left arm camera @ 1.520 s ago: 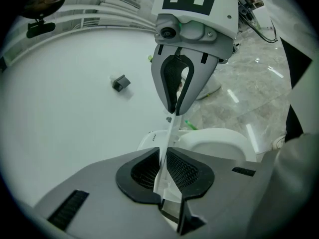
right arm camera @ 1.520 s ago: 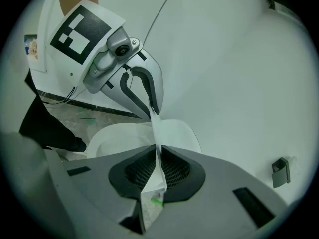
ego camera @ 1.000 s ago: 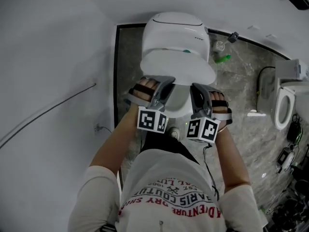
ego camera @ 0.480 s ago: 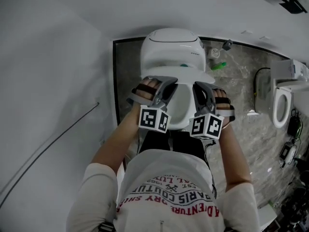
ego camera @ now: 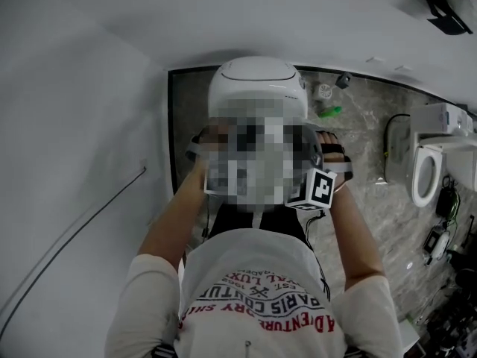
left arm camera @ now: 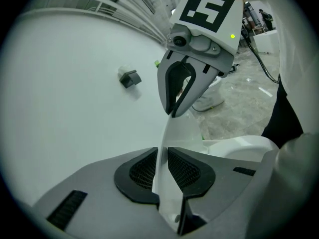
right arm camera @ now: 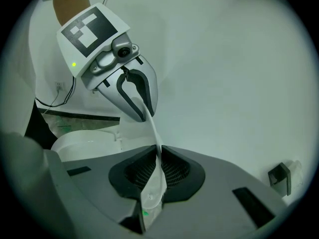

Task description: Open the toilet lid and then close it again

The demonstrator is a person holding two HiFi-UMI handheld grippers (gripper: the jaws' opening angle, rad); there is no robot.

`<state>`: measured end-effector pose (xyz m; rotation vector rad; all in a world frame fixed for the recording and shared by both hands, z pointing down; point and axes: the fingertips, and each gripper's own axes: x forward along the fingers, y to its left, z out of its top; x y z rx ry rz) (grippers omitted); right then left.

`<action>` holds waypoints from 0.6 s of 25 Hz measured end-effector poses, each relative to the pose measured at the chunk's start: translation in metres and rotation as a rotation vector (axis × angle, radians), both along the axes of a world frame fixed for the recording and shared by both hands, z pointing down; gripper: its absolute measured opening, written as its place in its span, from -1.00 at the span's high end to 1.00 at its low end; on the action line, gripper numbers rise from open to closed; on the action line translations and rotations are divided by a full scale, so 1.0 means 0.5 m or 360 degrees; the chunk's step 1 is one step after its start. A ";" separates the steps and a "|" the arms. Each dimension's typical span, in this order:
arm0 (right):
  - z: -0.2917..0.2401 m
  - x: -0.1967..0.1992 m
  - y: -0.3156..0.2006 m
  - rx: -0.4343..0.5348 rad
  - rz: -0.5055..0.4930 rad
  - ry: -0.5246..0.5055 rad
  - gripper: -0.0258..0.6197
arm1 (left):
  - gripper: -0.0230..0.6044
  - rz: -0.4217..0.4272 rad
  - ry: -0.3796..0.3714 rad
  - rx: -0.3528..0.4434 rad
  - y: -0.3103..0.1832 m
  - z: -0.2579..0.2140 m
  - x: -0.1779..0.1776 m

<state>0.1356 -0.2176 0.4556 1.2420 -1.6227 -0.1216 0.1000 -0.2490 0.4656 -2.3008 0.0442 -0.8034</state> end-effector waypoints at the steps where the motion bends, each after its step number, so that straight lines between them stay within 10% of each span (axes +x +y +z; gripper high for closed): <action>1: -0.002 0.007 -0.008 -0.0003 -0.0015 -0.0001 0.81 | 0.71 -0.0012 0.0002 -0.0002 -0.008 0.000 0.007; 15: -0.001 0.090 -0.117 -0.0008 -0.0109 -0.0079 0.81 | 0.68 -0.0024 -0.0051 -0.0122 -0.118 0.008 0.091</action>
